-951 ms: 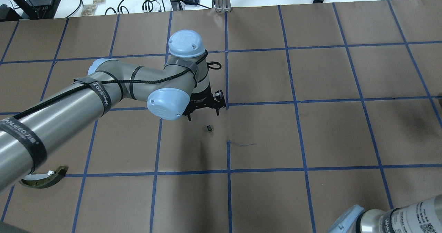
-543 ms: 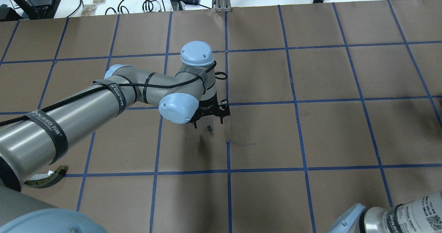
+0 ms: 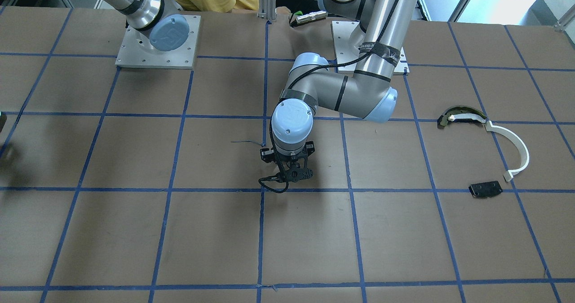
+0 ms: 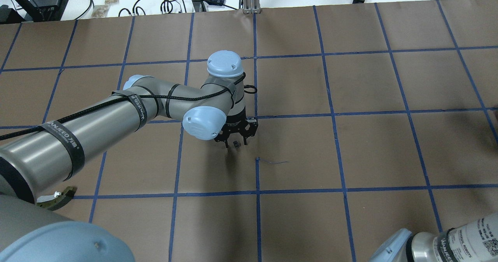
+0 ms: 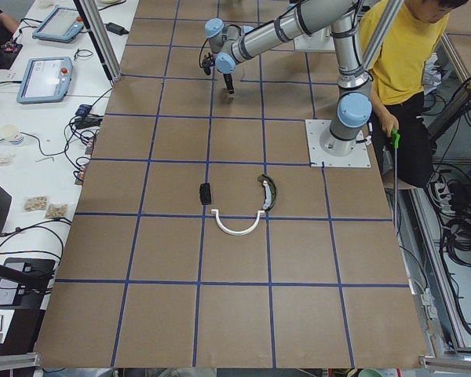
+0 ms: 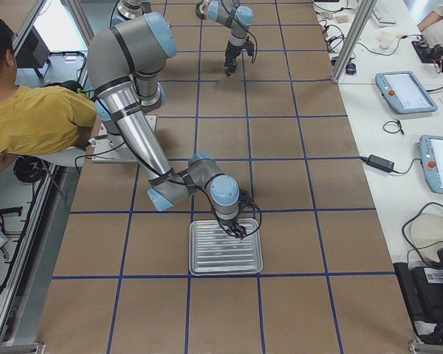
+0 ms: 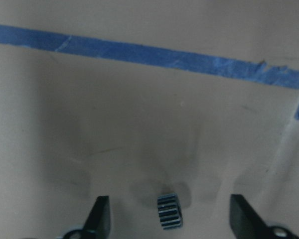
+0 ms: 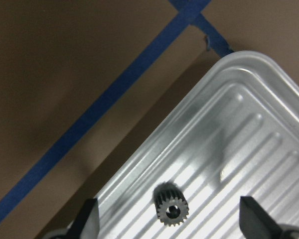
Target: Place bearing gear from tray to pile
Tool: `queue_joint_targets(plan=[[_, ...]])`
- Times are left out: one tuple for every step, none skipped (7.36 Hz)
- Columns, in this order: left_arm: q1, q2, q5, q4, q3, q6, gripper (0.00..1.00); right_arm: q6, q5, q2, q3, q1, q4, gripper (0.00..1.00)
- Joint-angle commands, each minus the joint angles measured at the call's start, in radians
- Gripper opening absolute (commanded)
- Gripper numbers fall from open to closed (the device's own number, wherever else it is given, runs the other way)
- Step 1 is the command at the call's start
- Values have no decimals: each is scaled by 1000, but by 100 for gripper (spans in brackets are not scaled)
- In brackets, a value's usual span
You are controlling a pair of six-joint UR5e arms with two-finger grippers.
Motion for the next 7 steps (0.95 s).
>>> queue_joint_targets(plan=[[0, 1, 3, -8, 6, 0, 0, 7, -9, 6, -21, 0, 0, 100], [0, 3, 6, -8, 9, 0, 0, 10, -11, 0, -35, 0, 8, 100], [12, 16, 10, -5, 16, 3, 0, 10, -8, 9, -43, 0, 8, 100], [52, 42, 16, -43, 35, 6, 0, 13, -3, 18, -44, 1, 8, 100], [131, 76, 73, -168, 102, 63, 0, 14, -2, 22, -41, 1, 8, 99], [215, 108, 150, -333, 181, 219, 0, 16, -8, 23, -41, 1, 8, 97], [300, 136, 222, -388, 205, 327, 0, 16, -16, 29, -41, 0, 8, 90]])
